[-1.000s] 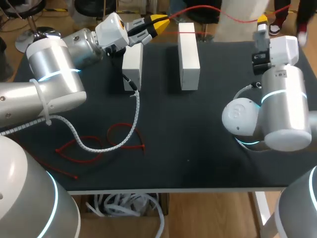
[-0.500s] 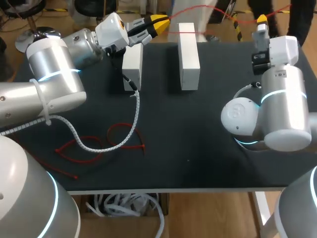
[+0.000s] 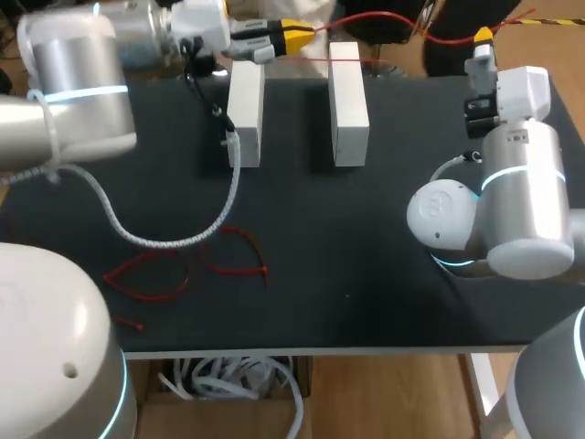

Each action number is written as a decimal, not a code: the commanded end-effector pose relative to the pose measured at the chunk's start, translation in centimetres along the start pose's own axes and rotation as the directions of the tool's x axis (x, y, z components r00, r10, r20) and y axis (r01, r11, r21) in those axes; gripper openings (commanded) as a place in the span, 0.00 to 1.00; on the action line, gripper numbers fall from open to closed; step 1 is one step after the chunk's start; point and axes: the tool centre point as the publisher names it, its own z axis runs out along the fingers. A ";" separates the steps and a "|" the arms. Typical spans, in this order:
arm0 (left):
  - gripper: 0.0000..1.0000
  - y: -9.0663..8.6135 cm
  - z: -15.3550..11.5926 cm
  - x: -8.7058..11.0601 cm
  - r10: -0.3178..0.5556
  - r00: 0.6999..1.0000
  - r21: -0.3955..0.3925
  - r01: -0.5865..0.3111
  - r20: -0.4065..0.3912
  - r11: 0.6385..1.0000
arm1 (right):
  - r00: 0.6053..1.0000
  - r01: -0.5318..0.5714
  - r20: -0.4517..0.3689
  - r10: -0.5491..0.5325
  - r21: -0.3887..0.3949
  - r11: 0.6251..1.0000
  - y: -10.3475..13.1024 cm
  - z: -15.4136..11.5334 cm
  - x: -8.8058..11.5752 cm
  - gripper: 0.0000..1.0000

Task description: Grab the tape and strap the tape.

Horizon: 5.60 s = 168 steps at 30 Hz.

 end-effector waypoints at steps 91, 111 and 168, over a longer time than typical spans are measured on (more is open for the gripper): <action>0.00 -0.2 5.4 0.5 0.006 0.991 -0.911 0.121 0.134 0.395 | 1.000 0.001 0.006 -0.001 -0.001 1.000 -0.1 0.0 0.2 0.00; 0.00 -0.2 5.4 0.5 0.006 0.991 -0.911 0.121 0.134 0.395 | 1.000 0.001 0.006 -0.001 -0.001 1.000 -0.1 0.0 0.2 0.00; 0.00 -0.2 5.4 0.5 0.006 0.991 -0.911 0.121 0.134 0.395 | 0.702 0.712 -0.022 -0.712 -0.014 0.702 -1.7 -3.3 3.8 0.00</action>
